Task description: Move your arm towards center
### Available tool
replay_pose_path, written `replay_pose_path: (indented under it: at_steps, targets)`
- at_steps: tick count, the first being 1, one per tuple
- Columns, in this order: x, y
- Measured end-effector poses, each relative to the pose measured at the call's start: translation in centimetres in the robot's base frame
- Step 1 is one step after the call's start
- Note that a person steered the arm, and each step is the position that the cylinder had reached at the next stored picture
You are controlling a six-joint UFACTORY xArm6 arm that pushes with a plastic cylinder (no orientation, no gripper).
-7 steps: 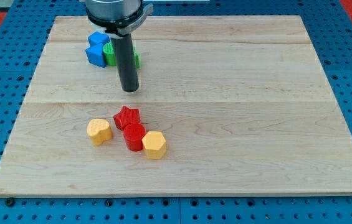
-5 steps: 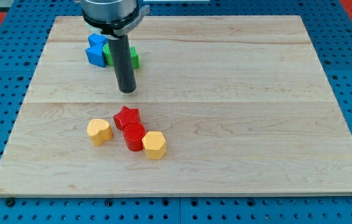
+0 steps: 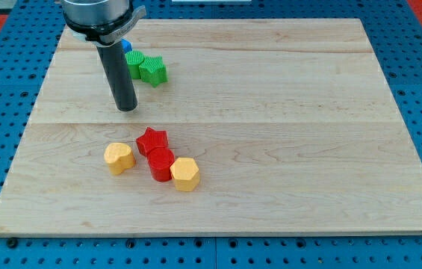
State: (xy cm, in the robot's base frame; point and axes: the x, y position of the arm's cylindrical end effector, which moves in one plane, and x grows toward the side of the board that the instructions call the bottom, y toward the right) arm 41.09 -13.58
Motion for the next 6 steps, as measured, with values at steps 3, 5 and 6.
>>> replay_pose_path:
  at_steps: [3, 5, 6]
  targets:
    - [1.0, 0.6]
    - [1.0, 0.5]
    - [0.0, 0.3]
